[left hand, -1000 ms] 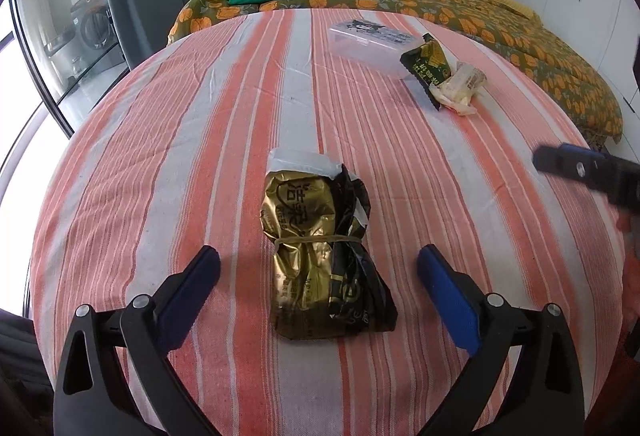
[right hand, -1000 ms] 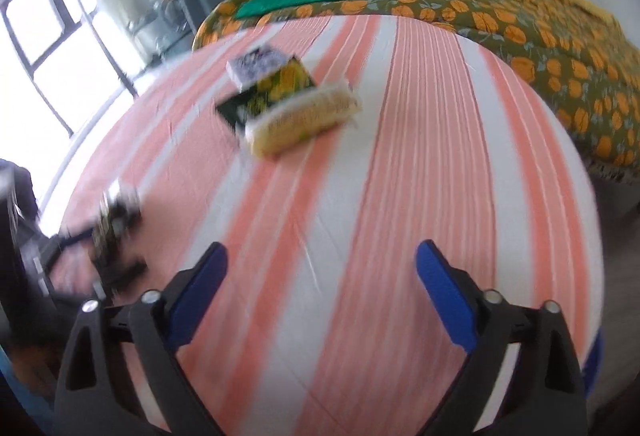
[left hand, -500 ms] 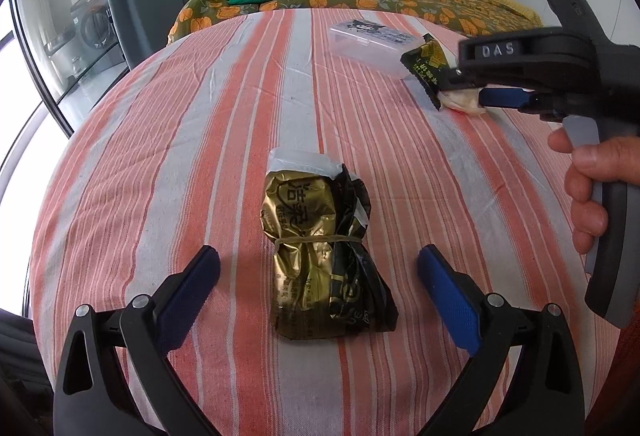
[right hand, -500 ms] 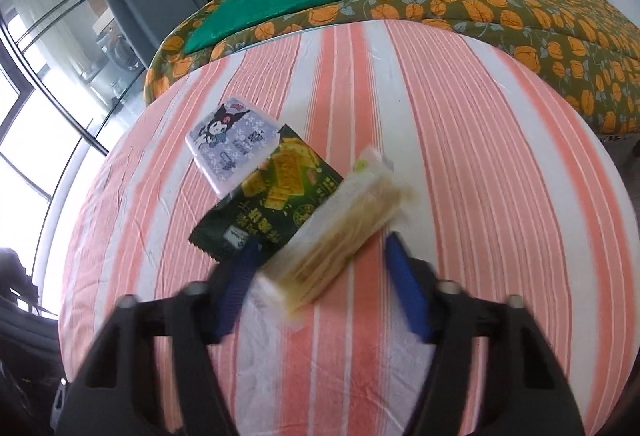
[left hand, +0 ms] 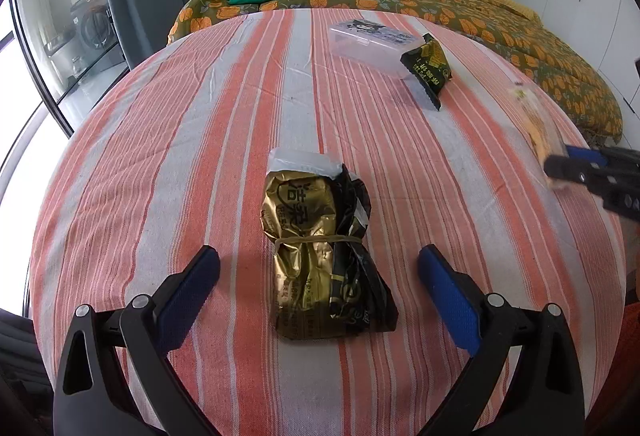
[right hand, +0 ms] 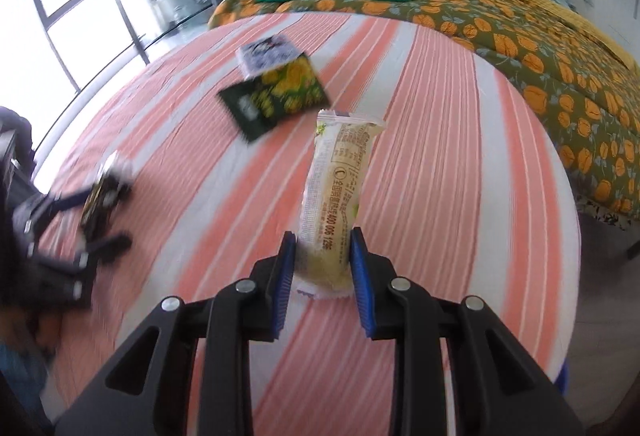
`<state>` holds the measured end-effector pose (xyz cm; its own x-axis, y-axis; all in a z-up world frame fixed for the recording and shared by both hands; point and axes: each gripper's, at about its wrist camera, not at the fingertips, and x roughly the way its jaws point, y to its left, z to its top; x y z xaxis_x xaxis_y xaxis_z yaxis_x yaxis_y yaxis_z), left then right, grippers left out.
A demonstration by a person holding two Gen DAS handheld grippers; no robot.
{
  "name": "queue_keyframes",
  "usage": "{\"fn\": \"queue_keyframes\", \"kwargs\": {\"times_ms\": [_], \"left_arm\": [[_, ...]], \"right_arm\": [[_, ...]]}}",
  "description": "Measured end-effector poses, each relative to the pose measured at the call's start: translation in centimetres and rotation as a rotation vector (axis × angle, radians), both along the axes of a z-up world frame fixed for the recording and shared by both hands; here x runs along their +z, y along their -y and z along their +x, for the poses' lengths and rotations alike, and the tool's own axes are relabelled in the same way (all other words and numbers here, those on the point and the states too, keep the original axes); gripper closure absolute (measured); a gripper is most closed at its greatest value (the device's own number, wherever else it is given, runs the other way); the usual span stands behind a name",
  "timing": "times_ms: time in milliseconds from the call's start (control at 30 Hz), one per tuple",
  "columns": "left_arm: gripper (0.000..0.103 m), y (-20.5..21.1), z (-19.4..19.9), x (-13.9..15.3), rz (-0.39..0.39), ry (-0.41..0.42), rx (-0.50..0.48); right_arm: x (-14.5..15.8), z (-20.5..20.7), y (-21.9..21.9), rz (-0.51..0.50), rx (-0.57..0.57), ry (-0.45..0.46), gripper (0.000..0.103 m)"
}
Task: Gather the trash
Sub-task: 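Lift the white bread bag with the right tool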
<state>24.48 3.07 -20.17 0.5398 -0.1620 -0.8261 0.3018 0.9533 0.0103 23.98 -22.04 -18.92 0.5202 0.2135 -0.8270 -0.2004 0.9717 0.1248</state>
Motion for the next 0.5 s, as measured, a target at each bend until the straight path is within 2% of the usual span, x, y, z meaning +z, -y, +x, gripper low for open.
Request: {"fn": "queue_keyframes", "kwargs": {"times_ms": [133,300,333,367,400,433,500], "left_arm": [[0.005,-0.2,0.0,0.0,0.004,0.001,0.003],[0.005,-0.3,0.1,0.0,-0.008,-0.003,-0.003],[0.005,-0.5,-0.1,0.1,-0.015,-0.006,-0.015],[0.005,-0.7,-0.3,0.1,-0.019,-0.010,-0.025],[0.005,-0.9,-0.6,0.2,-0.020,-0.011,-0.035],[0.005,-1.4,-1.1,0.2,-0.022,-0.013,-0.040],[0.005,-2.4,-2.3,0.4,-0.039,-0.014,-0.049]], "right_arm": [[-0.3,-3.4,-0.5,-0.042,0.063,-0.001,0.076],[-0.3,-4.4,-0.4,-0.043,0.065,0.000,0.074],[-0.3,-4.5,-0.3,-0.041,0.064,-0.002,0.067],[-0.3,-4.6,0.0,-0.040,0.058,-0.005,0.051],[-0.3,-4.8,0.3,-0.034,0.053,-0.009,0.042],[-0.2,-5.1,0.7,-0.024,0.048,-0.010,0.036],[-0.2,-5.6,1.1,-0.022,0.046,-0.016,0.036]]}}
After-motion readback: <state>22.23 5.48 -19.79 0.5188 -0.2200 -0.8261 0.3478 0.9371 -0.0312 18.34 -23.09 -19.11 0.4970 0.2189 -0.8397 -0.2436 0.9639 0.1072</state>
